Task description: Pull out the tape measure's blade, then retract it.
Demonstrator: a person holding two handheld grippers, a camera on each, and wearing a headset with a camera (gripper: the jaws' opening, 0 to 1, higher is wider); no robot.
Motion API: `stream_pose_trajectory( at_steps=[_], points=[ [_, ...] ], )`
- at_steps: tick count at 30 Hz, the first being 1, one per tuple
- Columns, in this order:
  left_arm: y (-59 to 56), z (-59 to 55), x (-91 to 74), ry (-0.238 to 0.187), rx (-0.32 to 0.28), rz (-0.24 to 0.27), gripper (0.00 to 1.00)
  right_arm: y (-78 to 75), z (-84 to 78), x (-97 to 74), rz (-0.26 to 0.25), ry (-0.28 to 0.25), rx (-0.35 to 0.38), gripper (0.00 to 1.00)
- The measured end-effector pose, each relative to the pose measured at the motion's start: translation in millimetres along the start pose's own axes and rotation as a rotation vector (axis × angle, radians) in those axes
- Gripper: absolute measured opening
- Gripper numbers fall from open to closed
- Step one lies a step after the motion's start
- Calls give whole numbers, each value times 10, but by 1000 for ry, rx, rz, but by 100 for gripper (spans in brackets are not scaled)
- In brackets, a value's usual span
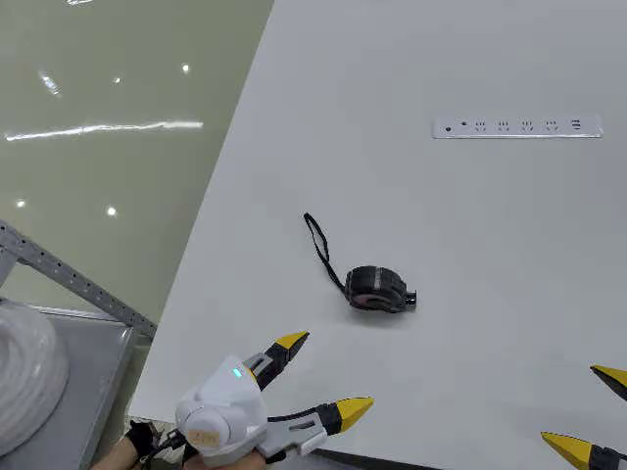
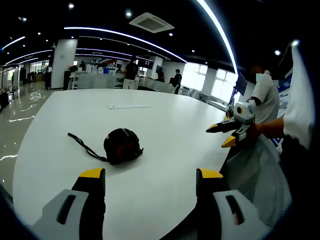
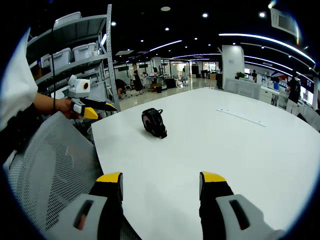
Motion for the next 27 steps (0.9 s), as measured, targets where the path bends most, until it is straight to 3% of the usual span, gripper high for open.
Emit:
stream_pose_trajectory(
  at_steps=[27],
  points=[
    [-31, -12, -2, -5, 3, -6, 72, -1, 21, -29, -8, -3, 2, 62]
  ],
)
Point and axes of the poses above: the centre of the closed fingertips' face, and the gripper's own axes: x roughly forward along the fingers, y roughly to its left, z roughly out of its top, the point moved 7 cm from there along -x, roughly backward along the fingers, and after that the axes turned 6 degrees about -x, right-handed, at the moved point
